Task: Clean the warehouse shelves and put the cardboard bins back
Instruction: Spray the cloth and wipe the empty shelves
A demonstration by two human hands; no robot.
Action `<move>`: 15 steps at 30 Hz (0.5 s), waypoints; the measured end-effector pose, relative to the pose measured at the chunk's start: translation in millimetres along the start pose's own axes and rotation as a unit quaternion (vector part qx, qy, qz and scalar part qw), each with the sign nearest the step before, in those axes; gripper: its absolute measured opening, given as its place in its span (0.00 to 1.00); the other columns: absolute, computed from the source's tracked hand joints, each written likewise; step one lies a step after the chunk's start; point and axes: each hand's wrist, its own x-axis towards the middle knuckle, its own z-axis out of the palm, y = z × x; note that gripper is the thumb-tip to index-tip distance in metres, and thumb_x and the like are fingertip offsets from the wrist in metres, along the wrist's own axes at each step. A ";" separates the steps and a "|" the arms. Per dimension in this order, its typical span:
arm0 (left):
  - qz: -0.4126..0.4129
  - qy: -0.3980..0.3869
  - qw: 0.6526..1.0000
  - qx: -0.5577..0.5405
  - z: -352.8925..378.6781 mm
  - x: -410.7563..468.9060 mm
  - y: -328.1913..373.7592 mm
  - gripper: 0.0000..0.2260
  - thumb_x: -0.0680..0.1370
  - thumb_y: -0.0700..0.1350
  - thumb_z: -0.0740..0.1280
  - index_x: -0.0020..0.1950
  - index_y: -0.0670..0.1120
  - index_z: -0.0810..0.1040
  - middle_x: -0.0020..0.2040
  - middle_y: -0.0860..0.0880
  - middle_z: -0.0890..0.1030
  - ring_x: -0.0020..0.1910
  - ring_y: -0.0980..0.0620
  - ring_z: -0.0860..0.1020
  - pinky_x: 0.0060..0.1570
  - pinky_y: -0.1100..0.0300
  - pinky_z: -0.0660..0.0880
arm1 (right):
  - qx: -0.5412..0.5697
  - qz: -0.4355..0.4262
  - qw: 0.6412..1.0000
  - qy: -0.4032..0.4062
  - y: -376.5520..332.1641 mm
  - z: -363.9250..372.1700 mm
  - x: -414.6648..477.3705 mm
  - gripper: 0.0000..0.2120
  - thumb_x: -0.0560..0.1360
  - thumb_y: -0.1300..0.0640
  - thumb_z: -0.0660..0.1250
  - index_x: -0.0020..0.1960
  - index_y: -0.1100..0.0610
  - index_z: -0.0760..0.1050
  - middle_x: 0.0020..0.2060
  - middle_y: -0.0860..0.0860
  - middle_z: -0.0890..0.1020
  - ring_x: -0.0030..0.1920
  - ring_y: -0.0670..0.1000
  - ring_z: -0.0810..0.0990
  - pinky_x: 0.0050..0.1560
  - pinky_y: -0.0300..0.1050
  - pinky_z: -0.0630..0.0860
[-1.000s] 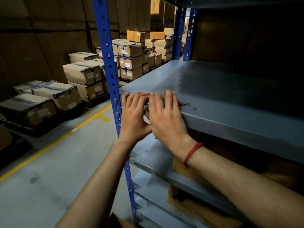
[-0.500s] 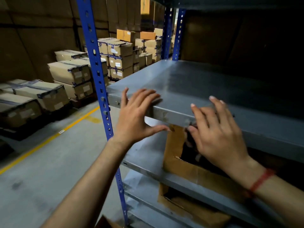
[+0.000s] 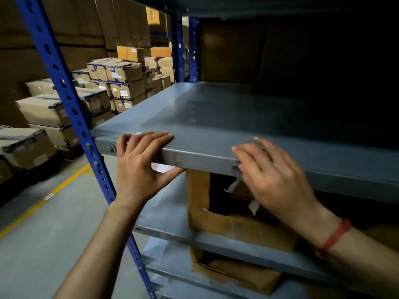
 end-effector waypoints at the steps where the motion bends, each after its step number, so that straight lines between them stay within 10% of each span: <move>1: -0.004 -0.003 1.000 0.003 -0.9 -0.7 1.6 0.32 0.71 0.70 0.70 0.64 0.48 0.80 0.64 0.52 0.81 0.65 0.46 0.76 0.67 0.41 0.64 | -0.007 0.015 1.000 -0.001 12.6 -5.9 -10.5 0.15 0.83 0.58 0.60 0.65 0.64 0.77 0.58 0.60 0.81 0.62 0.65 0.77 0.64 0.59 0.74; 7: 0.086 -0.057 0.994 0.028 -1.6 17.2 49.4 0.39 0.69 0.75 0.66 0.68 0.46 0.78 0.66 0.50 0.79 0.71 0.45 0.73 0.72 0.29 0.50 | 0.006 0.094 0.993 0.063 -12.7 7.8 0.6 0.12 0.81 0.61 0.62 0.60 0.65 0.80 0.52 0.61 0.83 0.60 0.63 0.80 0.66 0.60 0.73; 11: 0.096 0.019 0.994 -0.039 22.8 29.5 80.0 0.26 0.71 0.57 0.71 0.64 0.44 0.81 0.58 0.49 0.84 0.60 0.49 0.82 0.67 0.44 0.71 | 0.034 0.105 0.991 0.080 -49.0 22.1 29.8 0.12 0.83 0.59 0.60 0.58 0.64 0.80 0.51 0.60 0.83 0.56 0.61 0.81 0.65 0.58 0.73; 15: 0.098 0.058 0.993 -0.014 29.7 26.7 73.8 0.27 0.71 0.63 0.72 0.60 0.44 0.84 0.54 0.48 0.86 0.55 0.50 0.84 0.55 0.52 0.79 | 0.029 0.022 0.996 0.078 -28.1 18.0 19.8 0.14 0.84 0.57 0.60 0.61 0.62 0.80 0.57 0.58 0.82 0.58 0.61 0.81 0.61 0.58 0.76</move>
